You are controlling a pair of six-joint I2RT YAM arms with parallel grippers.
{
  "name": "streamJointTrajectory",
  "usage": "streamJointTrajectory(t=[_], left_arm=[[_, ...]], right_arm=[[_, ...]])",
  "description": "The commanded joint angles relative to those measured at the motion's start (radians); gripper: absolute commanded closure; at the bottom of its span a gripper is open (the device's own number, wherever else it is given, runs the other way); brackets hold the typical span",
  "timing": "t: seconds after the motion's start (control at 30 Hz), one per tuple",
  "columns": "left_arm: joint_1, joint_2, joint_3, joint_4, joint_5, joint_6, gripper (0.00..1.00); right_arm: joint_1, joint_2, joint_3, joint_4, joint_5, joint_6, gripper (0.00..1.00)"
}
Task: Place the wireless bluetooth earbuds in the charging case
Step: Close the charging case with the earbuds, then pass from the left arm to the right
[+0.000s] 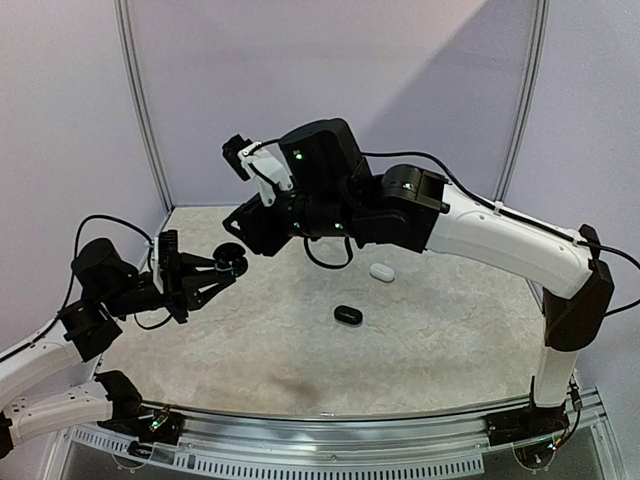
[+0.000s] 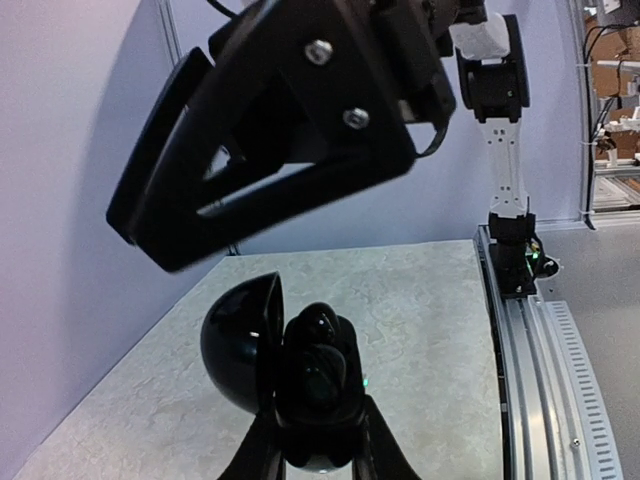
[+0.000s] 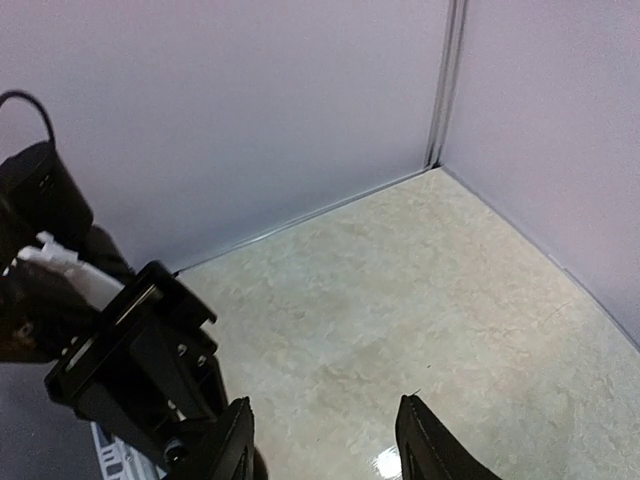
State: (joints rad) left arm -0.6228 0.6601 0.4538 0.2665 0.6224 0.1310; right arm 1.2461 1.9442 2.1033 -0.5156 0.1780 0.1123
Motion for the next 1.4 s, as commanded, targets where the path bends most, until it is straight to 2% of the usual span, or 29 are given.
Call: streamJointTrajectory(t=[0.0,0.13,0.27,0.4,0.67,0.83,1.07,1.37], left_arm=[[-0.012,0.013,0.035,-0.012,0.041,0.007,1.0],[-0.012,0.022,0.044,-0.028,0.032,0.005,1.0],[-0.013,0.031,0.05,-0.047,0.027,0.017,1.0],[-0.012,0.036,0.055,-0.071,0.01,0.028,1.0],[-0.012,0.043,0.06,-0.093,-0.019,0.024,1.0],[-0.012,0.044,0.063,-0.093,-0.016,0.02,1.0],[-0.012,0.041,0.058,-0.075,0.064,-0.045,1.0],[-0.015,0.078,0.048,0.048,0.257,-0.265,1.0]], right_arm=[[0.014,0.007,-0.012,-0.121,-0.14,0.032,0.52],[0.031,-0.024,-0.062,-0.113,-0.158,0.026,0.54],[0.036,-0.066,-0.117,-0.074,-0.243,0.03,0.63],[0.036,-0.097,-0.154,-0.06,-0.381,0.038,0.64],[0.045,-0.116,-0.167,-0.096,-0.447,0.067,0.66],[0.048,-0.133,-0.175,-0.133,-0.394,0.067,0.61],[0.044,-0.227,-0.308,-0.05,-0.261,0.031,0.36],[0.012,-0.286,-0.45,0.11,-0.233,0.023,0.35]])
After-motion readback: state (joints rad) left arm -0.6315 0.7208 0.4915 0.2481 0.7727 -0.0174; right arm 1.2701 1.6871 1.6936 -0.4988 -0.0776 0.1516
